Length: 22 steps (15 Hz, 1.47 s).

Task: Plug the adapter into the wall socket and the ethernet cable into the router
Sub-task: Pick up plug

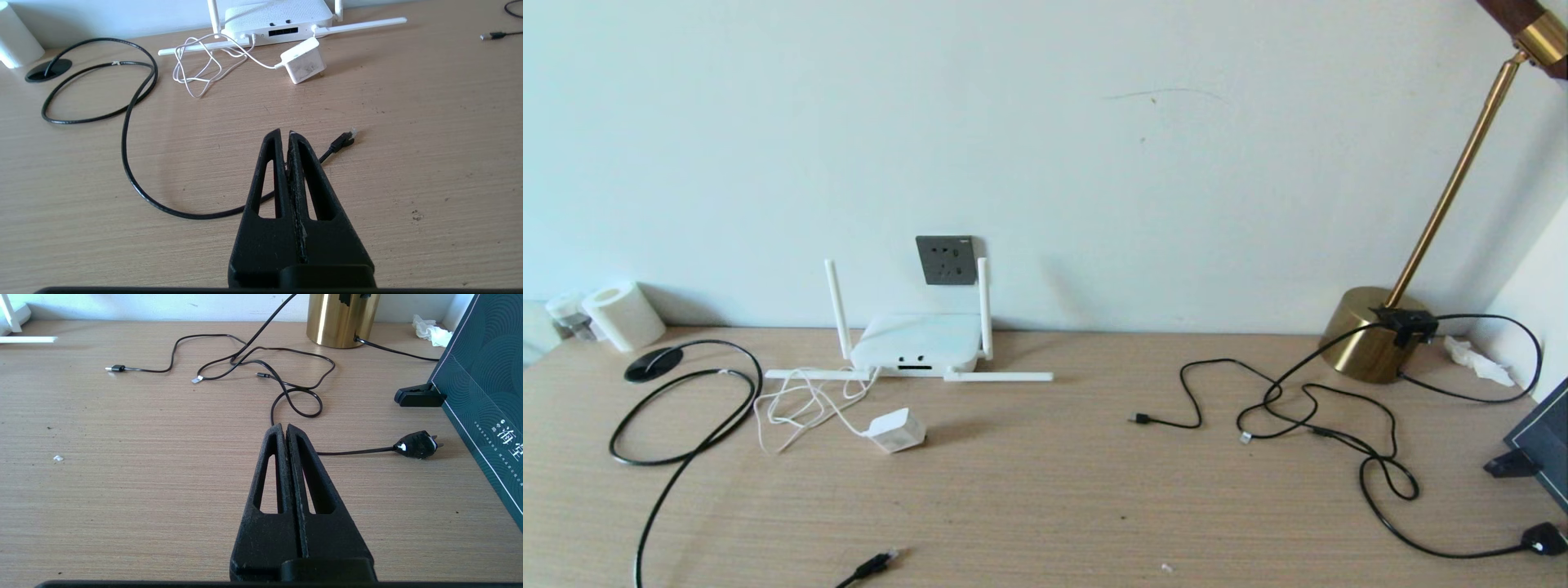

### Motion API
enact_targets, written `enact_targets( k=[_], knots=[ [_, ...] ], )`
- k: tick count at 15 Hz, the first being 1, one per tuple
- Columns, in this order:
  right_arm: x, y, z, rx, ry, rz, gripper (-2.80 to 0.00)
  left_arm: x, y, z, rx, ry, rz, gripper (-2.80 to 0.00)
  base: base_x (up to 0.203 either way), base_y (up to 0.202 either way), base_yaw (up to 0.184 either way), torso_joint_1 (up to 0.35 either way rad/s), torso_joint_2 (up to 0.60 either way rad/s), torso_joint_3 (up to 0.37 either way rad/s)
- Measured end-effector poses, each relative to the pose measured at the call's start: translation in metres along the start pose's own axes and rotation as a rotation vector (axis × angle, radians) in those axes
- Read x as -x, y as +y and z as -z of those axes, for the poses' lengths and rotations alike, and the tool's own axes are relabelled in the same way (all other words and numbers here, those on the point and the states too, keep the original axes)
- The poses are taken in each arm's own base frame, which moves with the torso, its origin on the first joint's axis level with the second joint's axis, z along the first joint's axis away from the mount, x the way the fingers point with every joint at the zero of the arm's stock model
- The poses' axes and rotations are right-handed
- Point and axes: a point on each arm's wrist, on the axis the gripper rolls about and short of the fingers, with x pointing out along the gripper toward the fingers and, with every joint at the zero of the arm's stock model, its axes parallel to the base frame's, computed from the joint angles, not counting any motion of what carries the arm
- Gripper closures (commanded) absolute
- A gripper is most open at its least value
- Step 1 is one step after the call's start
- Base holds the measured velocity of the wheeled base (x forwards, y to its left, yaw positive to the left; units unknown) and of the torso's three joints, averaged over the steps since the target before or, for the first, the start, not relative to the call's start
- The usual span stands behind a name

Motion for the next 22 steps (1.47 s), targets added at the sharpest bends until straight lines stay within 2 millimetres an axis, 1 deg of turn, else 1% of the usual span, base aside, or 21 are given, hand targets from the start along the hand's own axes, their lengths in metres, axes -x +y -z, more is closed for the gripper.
enact_targets(
  k=[1,3,5,6,7,8,10,11,12,13,15,17,18,19,22],
  knots=[
    [0.0,0.0,0.0,0.0,0.0,0.0,0.0,0.001,0.0,-0.003,-0.012,-0.003,0.003,0.0,0.0,0.0,0.0,0.0,0.0,0.0],
    [0.0,0.0,0.0,0.0,0.0,0.0,0.0,0.009,0.002,-0.028,-0.045,-0.062,0.02,0.0,0.0,0.0,0.0,0.0,0.0,0.0],
    [0.0,0.0,0.0,0.0,0.0,0.0,0.0,0.011,0.005,-0.062,-0.078,-0.079,0.06,0.0,0.0,0.0,0.0,0.0,0.0,0.0],
    [0.0,0.0,0.0,0.001,0.0,0.0,0.0,0.006,0.007,-0.082,-0.091,-0.065,0.085,0.0,0.0,0.0,0.0,0.0,0.0,0.0],
    [0.0,0.0,0.0,0.0,0.0,0.0,0.0,-0.002,0.009,-0.102,-0.101,-0.042,0.111,0.0,0.0,0.0,0.0,0.0,0.0,0.0],
    [0.0,0.0,0.0,-0.001,-0.001,0.0,0.0,-0.016,0.011,-0.12,-0.109,0.002,0.142,0.0,0.0,0.0,0.0,0.0,0.0,0.0],
    [0.0,0.0,0.0,0.014,0.0,-0.001,0.0,-0.056,0.012,-0.152,-0.12,0.099,0.193,0.0,0.0,0.0,0.0,0.0,0.0,0.0],
    [0.0,0.0,0.0,0.018,0.0,-0.001,0.0,-0.082,0.011,-0.165,-0.126,0.155,0.209,0.0,0.0,0.0,0.0,0.0,0.0,0.0],
    [0.0,0.0,0.001,0.019,0.001,-0.001,0.0,-0.11,0.01,-0.173,-0.137,0.214,0.224,-1.97,0.0,0.0,0.0,0.0,0.0,0.0],
    [0.0,0.0,0.001,0.018,0.001,-0.001,0.0,-0.135,0.01,-0.178,-0.155,0.262,0.236,-2.8,0.0,0.0,0.0,0.0,0.0,0.0],
    [0.0,0.0,0.001,0.019,0.001,-0.001,0.0,-0.185,0.011,-0.179,-0.2,0.35,0.273,-2.8,0.0,0.0,0.0,0.0,0.0,0.0],
    [0.0,0.0,0.001,0.019,0.001,-0.001,0.0,-0.224,0.013,-0.175,-0.272,0.388,0.343,-2.8,0.0,0.0,0.0,0.0,0.0,0.0],
    [0.0,0.0,0.001,0.019,0.001,-0.001,0.0,-0.24,0.014,-0.171,-0.326,0.394,0.39,-2.8,0.0,0.0,0.0,0.0,0.0,0.0],
    [0.0,0.0,0.001,0.019,0.001,-0.001,0.0,-0.252,0.014,-0.167,-0.38,0.398,0.429,-2.8,0.0,0.0,0.0,0.0,0.0,0.0],
    [0.0,0.0,0.001,0.019,0.0,-0.002,0.0,-0.276,0.015,-0.151,-0.527,0.349,0.622,-2.8,0.0,0.0,0.0,0.0,0.0,0.0]
  ],
)
